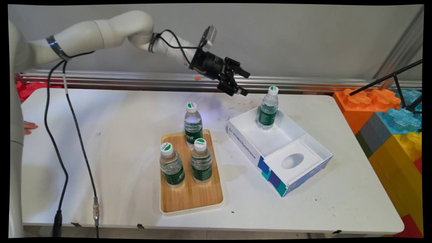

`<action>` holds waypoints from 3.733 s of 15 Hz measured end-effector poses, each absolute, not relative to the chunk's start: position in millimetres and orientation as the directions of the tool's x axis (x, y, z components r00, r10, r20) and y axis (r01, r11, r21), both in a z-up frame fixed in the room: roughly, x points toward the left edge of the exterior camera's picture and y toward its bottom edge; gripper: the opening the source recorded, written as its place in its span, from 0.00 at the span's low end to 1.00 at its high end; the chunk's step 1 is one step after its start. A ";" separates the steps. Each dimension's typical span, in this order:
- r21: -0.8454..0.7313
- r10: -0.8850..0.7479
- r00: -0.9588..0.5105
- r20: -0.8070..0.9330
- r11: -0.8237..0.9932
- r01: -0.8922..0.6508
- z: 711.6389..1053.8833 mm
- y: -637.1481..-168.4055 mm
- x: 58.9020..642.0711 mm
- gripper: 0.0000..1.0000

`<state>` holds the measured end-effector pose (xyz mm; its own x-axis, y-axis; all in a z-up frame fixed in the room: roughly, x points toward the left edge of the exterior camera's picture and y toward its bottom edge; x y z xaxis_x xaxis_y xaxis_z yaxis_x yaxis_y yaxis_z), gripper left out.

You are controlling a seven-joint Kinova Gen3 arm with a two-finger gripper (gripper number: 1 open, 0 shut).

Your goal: Pick up the green bottle from the white box, then place the picked object on the tray

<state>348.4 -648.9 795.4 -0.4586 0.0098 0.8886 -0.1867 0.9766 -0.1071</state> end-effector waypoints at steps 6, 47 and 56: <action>-0.093 -0.005 -0.453 0.892 0.976 -0.195 768.0 -659.6 331.3 1.00; -0.135 0.070 -0.402 0.913 0.982 -0.135 720.7 -673.7 277.1 0.00; -0.152 0.082 -0.403 0.912 0.978 -0.145 722.5 -677.3 279.9 0.00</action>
<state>279.9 -677.3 722.5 -0.4028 0.0816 0.9116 -0.1454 0.9777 -0.1517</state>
